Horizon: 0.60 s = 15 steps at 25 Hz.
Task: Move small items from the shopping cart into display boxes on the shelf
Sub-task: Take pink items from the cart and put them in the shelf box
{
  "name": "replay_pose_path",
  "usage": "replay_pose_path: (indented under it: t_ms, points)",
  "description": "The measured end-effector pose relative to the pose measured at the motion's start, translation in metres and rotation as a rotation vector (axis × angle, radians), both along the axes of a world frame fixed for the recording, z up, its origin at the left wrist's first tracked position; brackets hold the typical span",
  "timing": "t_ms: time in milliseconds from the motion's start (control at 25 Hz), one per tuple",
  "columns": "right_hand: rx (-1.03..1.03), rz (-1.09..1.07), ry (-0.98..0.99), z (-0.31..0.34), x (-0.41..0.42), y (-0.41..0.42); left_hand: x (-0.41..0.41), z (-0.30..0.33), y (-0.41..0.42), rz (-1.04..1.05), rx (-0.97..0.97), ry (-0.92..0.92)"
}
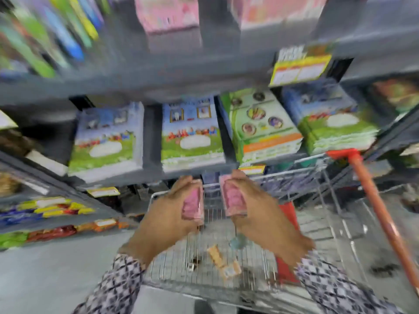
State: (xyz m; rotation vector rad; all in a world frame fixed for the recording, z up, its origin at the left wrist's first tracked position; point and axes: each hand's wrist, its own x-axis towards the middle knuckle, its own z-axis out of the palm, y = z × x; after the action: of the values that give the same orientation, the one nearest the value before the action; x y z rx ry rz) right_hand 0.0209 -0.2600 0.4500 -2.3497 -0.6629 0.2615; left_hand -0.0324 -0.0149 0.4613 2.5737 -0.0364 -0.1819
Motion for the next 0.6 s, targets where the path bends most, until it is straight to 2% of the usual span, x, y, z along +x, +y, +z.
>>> replay_pose_path:
  t_ms: [120, 200, 280, 400, 600]
  points:
    - [0.151, 0.025, -0.106, 0.134, 0.035, -0.015, 0.035, 0.131, 0.009, -0.073, 0.055, -0.222]
    - [0.153, 0.053, -0.236, 0.21, 0.065, -0.017, 0.066, 0.202, 0.014, -0.119, 0.108, -0.357]
    - [0.127, 0.092, -0.301, 0.269, 0.099, -0.01, 0.103, 0.263, 0.018, -0.112, 0.156, -0.409]
    - [-0.003, 0.162, -0.338, 0.307, 0.162, 0.022, 0.162, 0.309, 0.029, -0.081, 0.254, -0.349]
    - [-0.08, 0.209, -0.291, 0.312, 0.255, 0.084, 0.245, 0.315, 0.059, 0.036, 0.343, -0.141]
